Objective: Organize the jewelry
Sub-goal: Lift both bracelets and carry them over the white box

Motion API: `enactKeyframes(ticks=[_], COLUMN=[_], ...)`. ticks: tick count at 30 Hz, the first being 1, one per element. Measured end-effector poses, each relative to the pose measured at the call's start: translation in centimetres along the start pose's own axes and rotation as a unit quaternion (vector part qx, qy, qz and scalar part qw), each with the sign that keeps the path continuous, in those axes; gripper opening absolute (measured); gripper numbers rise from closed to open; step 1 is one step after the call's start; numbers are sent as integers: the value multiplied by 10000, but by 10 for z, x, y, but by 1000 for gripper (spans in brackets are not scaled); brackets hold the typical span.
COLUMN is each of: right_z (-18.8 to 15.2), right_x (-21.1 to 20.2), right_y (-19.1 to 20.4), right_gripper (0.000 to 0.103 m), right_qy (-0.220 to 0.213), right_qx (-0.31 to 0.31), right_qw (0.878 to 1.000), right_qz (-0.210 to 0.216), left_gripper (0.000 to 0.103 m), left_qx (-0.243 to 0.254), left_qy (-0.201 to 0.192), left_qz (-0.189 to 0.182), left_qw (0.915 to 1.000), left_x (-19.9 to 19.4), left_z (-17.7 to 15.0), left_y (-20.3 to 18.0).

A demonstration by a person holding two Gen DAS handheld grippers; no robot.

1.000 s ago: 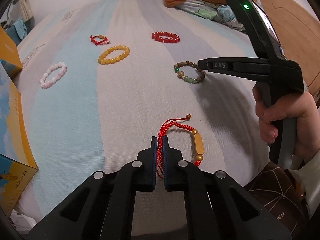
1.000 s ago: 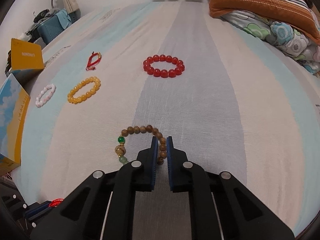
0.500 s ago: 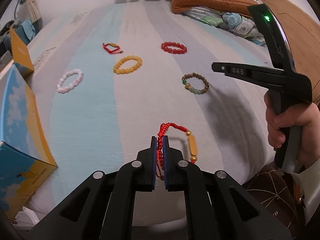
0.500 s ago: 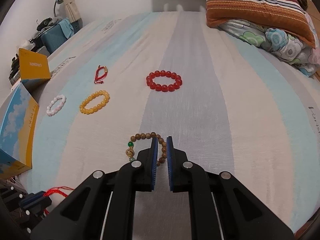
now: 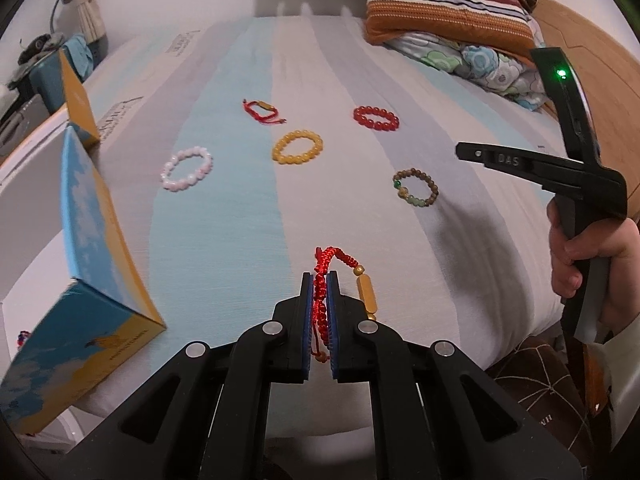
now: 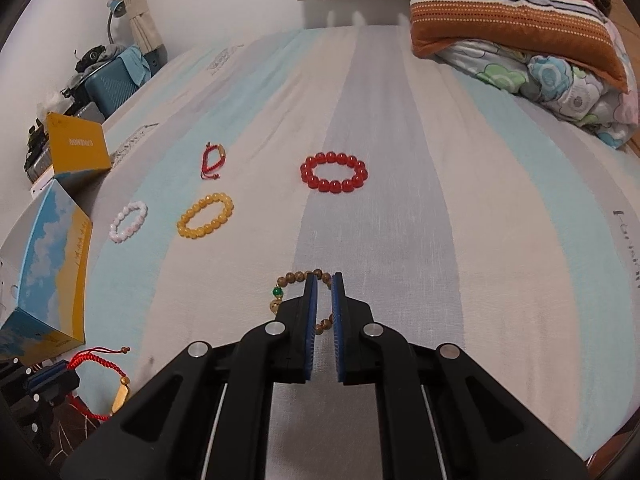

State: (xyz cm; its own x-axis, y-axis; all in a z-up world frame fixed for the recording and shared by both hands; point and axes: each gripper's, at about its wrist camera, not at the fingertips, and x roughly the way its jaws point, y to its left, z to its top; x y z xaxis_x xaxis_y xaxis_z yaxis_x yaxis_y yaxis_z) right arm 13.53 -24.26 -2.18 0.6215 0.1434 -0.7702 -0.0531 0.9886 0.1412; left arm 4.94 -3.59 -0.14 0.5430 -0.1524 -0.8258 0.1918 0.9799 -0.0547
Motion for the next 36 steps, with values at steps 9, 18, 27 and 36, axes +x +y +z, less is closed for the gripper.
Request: enactKeyframes(ticks=[9,18,27,36], right_z=[4,-5,-5,4], right_x=[21,87,81,38], right_y=[-4,-15,-8,5], right_gripper=[12,22,7,7], right_qy=[451,1051,876,472], right_qx=[193,483,231,156], right_qw=[9988,9933,9957,9988], right_qz=[55,-44,-183,-4], left_gripper=[7,7,7,7], left_qx=[-136,-85,-134,-198], left_qy=[-44,14,94,65], left_qz=[86,62,70,132], left_qw=[9999,9999,9998,9997], left_x=[-10,-3,6,-3], left_z=[3,2,1,0], left_y=[14,17,19,22])
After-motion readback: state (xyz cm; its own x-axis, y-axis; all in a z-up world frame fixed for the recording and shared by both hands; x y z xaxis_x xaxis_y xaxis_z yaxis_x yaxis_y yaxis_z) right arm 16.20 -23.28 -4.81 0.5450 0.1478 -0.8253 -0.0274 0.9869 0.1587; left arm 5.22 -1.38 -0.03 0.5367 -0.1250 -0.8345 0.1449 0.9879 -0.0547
